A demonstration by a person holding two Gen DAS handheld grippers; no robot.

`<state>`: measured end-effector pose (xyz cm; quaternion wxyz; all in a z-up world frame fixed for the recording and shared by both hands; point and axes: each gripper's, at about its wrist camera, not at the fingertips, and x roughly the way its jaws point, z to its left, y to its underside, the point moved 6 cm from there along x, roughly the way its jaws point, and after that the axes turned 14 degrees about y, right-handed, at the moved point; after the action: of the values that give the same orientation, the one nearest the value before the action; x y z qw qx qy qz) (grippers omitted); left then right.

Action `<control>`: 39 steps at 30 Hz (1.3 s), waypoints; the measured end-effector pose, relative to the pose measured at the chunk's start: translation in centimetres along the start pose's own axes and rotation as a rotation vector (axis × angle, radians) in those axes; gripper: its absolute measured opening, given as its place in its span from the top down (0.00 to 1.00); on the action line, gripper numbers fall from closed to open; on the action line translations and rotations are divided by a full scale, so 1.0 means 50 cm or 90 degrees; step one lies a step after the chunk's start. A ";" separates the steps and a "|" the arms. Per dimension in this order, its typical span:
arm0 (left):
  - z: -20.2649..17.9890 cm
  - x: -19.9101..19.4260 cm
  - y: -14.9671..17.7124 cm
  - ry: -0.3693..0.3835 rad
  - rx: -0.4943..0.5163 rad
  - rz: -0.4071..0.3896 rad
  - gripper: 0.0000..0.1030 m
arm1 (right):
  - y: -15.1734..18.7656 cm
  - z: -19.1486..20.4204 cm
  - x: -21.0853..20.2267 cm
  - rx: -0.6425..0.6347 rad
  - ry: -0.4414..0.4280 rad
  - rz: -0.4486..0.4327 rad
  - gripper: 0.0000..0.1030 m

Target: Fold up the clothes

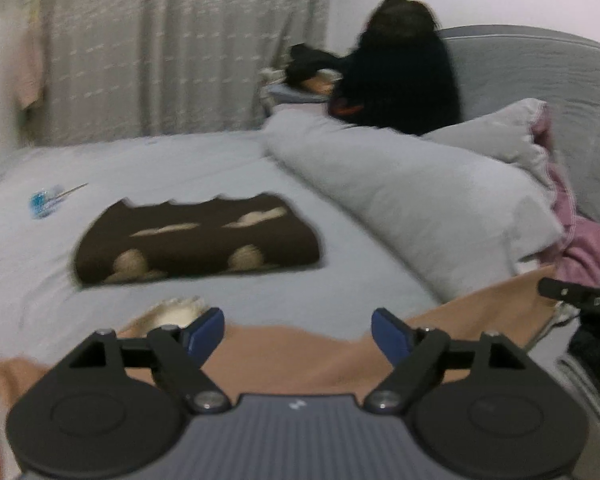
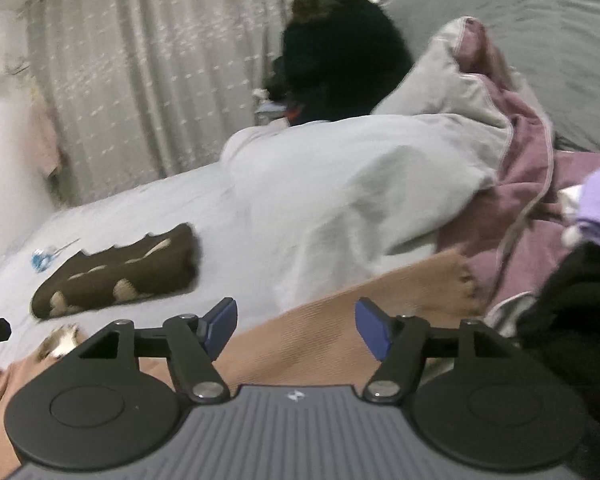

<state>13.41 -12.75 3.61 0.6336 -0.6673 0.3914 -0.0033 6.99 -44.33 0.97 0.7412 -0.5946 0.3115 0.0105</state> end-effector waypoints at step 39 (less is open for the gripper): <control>0.596 -0.379 0.423 -0.223 -0.560 -0.054 0.34 | 0.222 0.619 -0.128 -0.188 -0.272 0.149 0.29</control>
<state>4.23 24.66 -10.92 0.3466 -0.8783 0.2150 0.2495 11.45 -11.32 -2.63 0.6894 -0.6403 0.2095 0.2663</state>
